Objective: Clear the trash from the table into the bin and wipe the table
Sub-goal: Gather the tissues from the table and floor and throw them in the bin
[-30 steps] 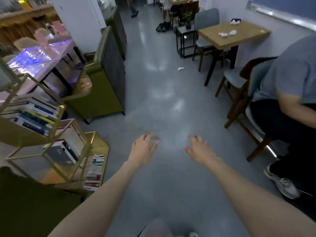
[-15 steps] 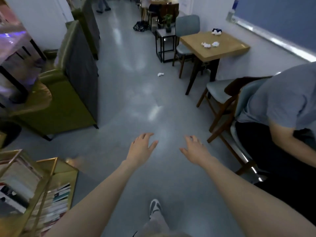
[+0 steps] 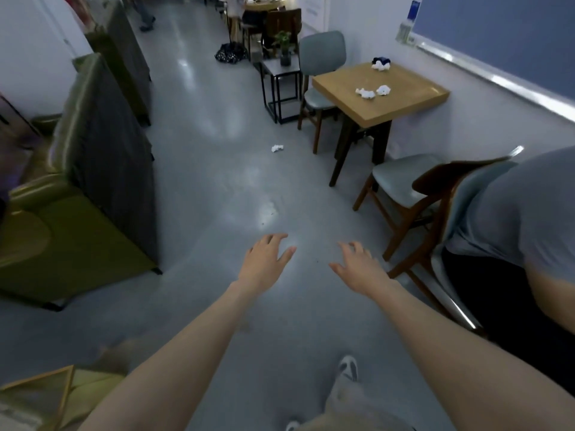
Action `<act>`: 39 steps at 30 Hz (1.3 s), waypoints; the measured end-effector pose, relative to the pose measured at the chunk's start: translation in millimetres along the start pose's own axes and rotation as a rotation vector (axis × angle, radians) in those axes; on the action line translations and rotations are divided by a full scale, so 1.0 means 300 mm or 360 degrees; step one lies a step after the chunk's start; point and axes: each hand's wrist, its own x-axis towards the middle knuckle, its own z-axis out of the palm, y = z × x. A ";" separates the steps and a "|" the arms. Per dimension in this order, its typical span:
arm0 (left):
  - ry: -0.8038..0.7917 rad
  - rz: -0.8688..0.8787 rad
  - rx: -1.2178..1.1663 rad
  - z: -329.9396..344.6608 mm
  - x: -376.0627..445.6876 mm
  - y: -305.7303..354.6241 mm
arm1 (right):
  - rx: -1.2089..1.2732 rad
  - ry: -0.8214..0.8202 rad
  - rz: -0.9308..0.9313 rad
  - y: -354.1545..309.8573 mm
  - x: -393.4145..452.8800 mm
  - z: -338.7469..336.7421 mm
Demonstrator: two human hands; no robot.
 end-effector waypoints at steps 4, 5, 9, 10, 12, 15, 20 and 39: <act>0.0029 0.0037 0.0070 -0.027 0.197 -0.011 | 0.0003 -0.0017 0.0000 0.022 0.208 -0.047; 0.0029 0.0044 0.0105 -0.036 0.254 -0.014 | -0.0003 -0.0011 -0.0006 0.026 0.273 -0.067; 0.0073 0.0019 0.0205 -0.084 0.458 -0.020 | -0.0016 0.0007 -0.0030 0.040 0.516 -0.170; 0.0075 -0.0002 0.0204 -0.100 0.505 -0.016 | -0.0012 0.0011 -0.0039 0.042 0.570 -0.202; 0.0091 -0.0025 0.0231 -0.129 0.623 -0.009 | 0.0008 0.0004 -0.0072 0.048 0.701 -0.272; 0.0131 -0.0071 0.0250 -0.163 0.799 0.008 | 0.0061 0.0026 -0.0119 0.063 0.869 -0.366; 0.0123 -0.0121 0.0230 -0.175 1.033 0.036 | 0.0031 0.0004 -0.0119 0.113 1.071 -0.458; -0.0066 0.0146 0.0180 -0.279 2.097 -0.050 | 0.0005 0.0009 0.0130 0.111 1.885 -0.780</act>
